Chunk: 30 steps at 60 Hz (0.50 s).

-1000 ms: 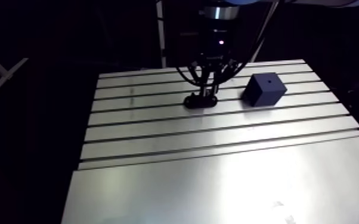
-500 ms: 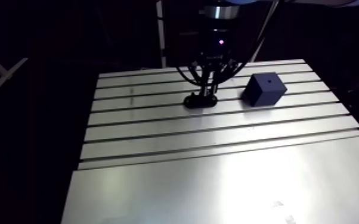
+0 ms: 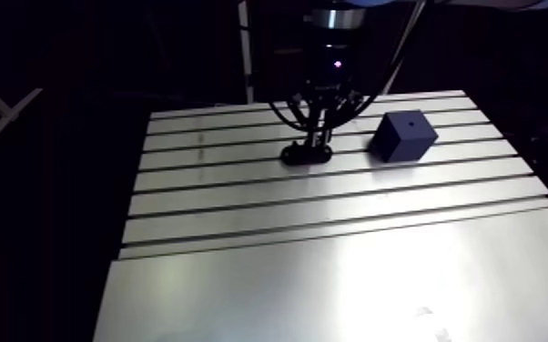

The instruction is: Pick up the M10 bolt and insert it into the hole until fully seated.

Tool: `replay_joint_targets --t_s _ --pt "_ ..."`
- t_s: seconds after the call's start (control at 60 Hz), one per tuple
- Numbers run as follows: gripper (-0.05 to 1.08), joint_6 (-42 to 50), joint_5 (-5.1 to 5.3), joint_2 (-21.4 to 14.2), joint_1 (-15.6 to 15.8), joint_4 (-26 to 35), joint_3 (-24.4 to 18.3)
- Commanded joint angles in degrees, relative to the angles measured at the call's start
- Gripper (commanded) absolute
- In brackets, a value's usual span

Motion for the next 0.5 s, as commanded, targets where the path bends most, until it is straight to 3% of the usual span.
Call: replay_joint_targets --t_s 0.017,0.167,0.5 --pt "0.77 -0.49 0.22 -0.01 0.07 0.04 0.00" --pt "0.80 -0.61 0.47 -0.17 0.07 0.13 -0.49" --pt "0.90 -0.52 0.59 -1.59 0.51 5.36 -6.03"
